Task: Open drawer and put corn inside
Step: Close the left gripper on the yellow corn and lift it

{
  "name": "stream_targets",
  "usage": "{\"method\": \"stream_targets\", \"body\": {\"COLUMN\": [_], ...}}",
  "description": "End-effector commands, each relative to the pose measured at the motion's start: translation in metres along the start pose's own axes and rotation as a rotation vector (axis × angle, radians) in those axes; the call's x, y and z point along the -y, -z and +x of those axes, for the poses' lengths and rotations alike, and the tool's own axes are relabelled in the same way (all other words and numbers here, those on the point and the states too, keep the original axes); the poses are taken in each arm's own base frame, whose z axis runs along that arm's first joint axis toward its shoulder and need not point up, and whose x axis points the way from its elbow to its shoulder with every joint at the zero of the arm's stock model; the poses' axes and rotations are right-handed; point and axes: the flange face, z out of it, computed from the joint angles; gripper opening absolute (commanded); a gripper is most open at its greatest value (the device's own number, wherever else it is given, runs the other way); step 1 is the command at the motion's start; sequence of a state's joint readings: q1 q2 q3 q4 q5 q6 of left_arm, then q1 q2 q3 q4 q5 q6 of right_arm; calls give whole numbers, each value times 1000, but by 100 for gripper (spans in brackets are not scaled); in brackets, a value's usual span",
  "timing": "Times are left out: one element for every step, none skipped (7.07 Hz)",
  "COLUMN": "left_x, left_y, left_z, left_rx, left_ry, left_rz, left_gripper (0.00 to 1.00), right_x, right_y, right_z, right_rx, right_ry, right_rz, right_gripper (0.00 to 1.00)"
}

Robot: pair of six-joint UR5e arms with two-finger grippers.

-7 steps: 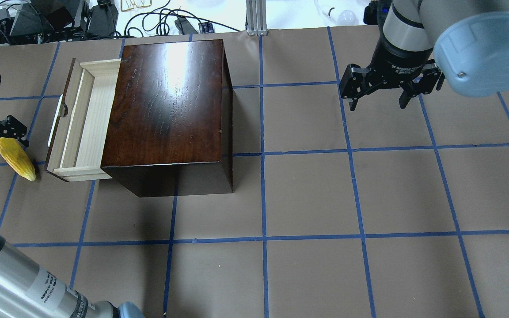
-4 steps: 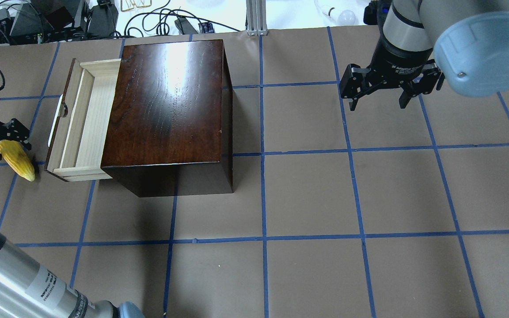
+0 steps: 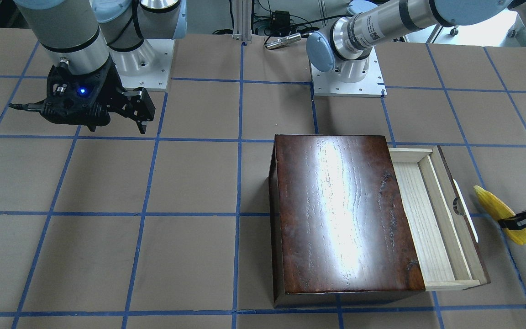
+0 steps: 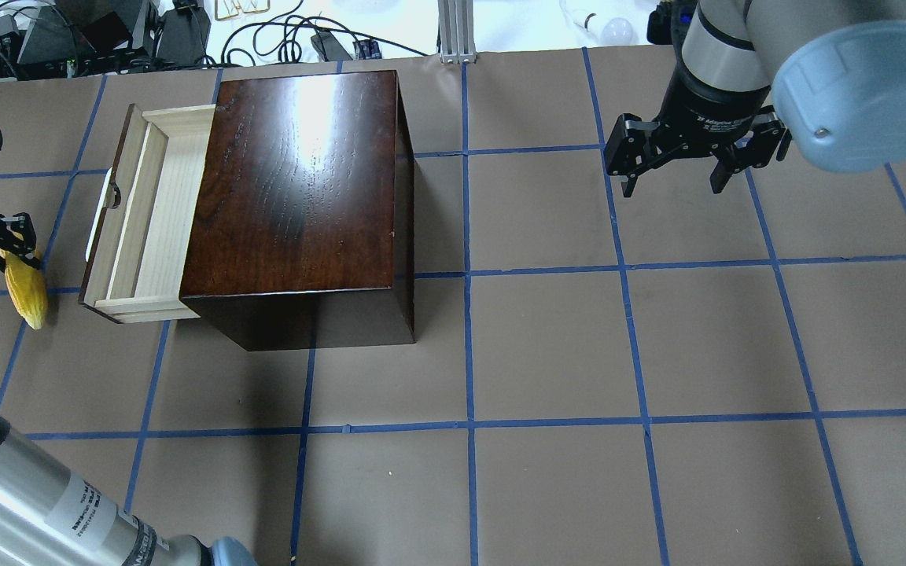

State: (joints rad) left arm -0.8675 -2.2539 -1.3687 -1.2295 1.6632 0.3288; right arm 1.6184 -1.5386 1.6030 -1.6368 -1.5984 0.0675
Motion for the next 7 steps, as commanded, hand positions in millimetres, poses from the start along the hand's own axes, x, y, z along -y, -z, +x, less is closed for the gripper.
{"method": "stream_targets", "body": {"left_x": [-5, -8, -15, -23, -33, -45, -59], "left_y": [28, 47, 69, 101, 140, 187, 232], "left_z": [0, 5, 10, 16, 32, 65, 91], "left_rx": [10, 22, 33, 51, 65, 72, 80], "left_ry": [-12, -75, -116, -172, -207, -257, -296], "left_rz": [34, 59, 82, 122, 150, 158, 172], "left_gripper": [0, 0, 0, 0, 0, 0, 0], "right_x": [0, 0, 0, 0, 0, 0, 0], "right_y": [0, 0, 0, 0, 0, 0, 0], "right_z": [0, 0, 0, 0, 0, 0, 0], "right_rx": [0, 0, 0, 0, 0, 0, 0], "right_ry": [0, 0, 0, 0, 0, 0, 0], "right_rz": [0, 1, 0, 1, 1, 0, 0], "right_gripper": [100, 100, 100, 100, 100, 100, 100]}}
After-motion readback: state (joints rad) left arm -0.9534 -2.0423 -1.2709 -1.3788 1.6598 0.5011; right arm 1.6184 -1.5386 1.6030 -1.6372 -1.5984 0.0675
